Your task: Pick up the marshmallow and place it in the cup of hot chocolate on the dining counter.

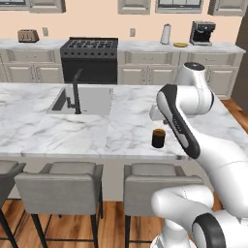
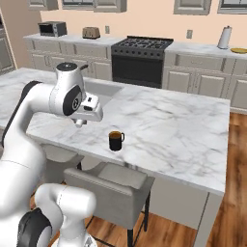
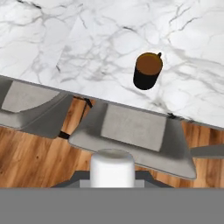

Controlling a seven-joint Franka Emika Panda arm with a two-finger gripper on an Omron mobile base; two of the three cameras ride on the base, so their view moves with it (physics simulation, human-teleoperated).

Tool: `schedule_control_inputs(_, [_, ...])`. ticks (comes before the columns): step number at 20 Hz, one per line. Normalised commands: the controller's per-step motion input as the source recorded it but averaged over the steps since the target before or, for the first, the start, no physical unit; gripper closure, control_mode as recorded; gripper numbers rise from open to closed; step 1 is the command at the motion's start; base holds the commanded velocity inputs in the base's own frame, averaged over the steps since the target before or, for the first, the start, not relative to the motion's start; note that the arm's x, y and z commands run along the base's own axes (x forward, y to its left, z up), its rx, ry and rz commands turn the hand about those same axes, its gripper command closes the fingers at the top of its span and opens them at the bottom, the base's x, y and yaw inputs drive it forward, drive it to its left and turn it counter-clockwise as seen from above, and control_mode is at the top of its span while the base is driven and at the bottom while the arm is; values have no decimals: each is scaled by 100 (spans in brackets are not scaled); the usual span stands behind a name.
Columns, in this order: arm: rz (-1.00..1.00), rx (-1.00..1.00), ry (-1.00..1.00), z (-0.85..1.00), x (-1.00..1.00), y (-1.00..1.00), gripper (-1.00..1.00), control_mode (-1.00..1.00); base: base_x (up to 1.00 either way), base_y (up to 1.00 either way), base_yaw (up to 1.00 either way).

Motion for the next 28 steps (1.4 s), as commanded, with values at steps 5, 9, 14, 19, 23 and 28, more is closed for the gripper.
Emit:
schedule_control_inputs(5, [0,0,5,-1,0,0,100,-100,1,0,0])
schedule_control_inputs(9, [-6,0,8,0,42,-1,100,-100,0,0,0])
schedule_control_inputs(14, [-15,0,21,0,82,-10,100,-100,0,0,0])
schedule_control_inputs(19, [-12,0,23,-7,82,-4,100,-100,0,0,0])
schedule_control_inputs(23, [-6,0,17,-32,77,-34,100,-100,0,0,0])
schedule_control_inputs(28, [-2,0,7,-53,65,-49,100,-100,0,0,0])
